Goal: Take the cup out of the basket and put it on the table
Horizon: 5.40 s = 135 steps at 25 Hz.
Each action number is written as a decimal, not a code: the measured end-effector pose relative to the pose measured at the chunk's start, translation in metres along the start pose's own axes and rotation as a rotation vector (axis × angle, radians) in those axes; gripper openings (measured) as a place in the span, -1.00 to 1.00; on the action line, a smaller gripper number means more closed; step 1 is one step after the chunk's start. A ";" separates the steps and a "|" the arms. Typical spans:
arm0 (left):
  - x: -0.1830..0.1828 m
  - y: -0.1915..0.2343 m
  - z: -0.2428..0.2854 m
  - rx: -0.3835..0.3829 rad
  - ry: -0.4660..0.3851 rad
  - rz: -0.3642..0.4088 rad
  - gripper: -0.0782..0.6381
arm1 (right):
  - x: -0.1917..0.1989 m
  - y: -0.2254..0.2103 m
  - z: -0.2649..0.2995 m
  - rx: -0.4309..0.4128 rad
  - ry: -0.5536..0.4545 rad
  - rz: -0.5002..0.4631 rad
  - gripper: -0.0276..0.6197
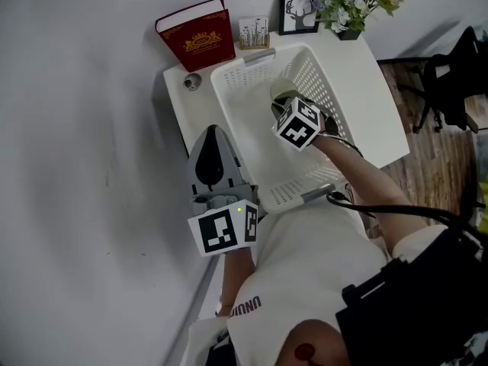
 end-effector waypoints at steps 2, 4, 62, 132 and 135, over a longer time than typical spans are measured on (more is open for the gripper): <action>0.000 0.000 0.000 0.001 -0.001 0.000 -0.75 | -0.003 0.001 -0.003 0.005 -0.012 -0.007 -0.79; 0.000 0.000 0.000 0.001 0.001 0.001 -0.75 | -0.005 0.002 -0.007 0.010 -0.021 -0.015 -0.79; 0.002 -0.014 0.006 0.058 0.002 0.035 -0.75 | -0.035 -0.001 -0.069 0.248 -0.243 -0.106 -0.80; -0.002 -0.068 -0.002 0.209 0.011 0.076 -0.75 | -0.022 -0.004 -0.203 0.551 -0.419 -0.090 -0.80; -0.001 -0.072 -0.001 0.223 0.014 0.079 -0.75 | -0.018 -0.006 -0.206 0.561 -0.415 -0.082 -0.80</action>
Point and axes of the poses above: the fingertips, and each gripper's own axes: z forward along the fingers, y to its left, x out of its underside, the point moved 6 cm from there along -z, backward along the fingers, and after that the axes turned 4 degrees about -x, right-handed, at the moved point
